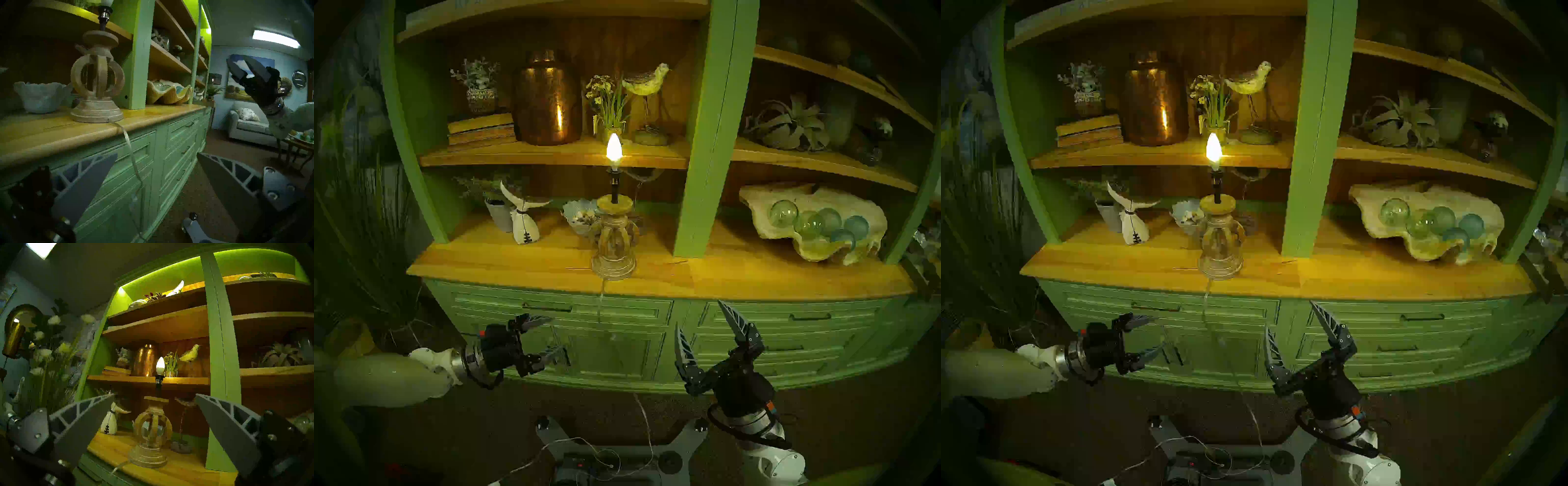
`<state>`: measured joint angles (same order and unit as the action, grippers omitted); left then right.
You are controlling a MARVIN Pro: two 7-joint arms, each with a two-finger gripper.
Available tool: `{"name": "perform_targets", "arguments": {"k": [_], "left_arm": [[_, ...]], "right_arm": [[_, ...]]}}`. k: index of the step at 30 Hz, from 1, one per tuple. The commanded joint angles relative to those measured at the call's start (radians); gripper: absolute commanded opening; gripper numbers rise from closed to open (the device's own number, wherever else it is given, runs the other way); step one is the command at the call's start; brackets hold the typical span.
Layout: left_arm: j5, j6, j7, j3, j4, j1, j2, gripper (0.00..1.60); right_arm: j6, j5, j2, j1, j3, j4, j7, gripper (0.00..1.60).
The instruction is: Grab cable and switch light on
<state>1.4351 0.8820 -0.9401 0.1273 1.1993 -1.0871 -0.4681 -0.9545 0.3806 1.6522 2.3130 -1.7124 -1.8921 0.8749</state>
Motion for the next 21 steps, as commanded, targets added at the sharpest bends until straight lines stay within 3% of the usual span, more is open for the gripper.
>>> {"name": "perform_targets", "arguments": {"k": [1, 13, 21], "left_arm": [[0.022, 0.053, 0.028, 0.039, 0.054, 0.020, 0.027, 1.60], [-0.057, 0.078, 0.060, 0.083, 0.243, 0.075, 0.092, 1.60], [-0.059, 0.053, 0.149, 0.050, 0.222, 0.016, 0.133, 1.60]], "right_arm": [[-0.005, -0.052, 0.053, 0.038, -0.027, -0.009, 0.055, 1.60], [-0.005, -0.082, 0.101, 0.039, -0.050, 0.125, 0.006, 1.60], [-0.005, -0.063, 0.152, -0.001, -0.132, 0.145, -0.039, 1.60]]}}
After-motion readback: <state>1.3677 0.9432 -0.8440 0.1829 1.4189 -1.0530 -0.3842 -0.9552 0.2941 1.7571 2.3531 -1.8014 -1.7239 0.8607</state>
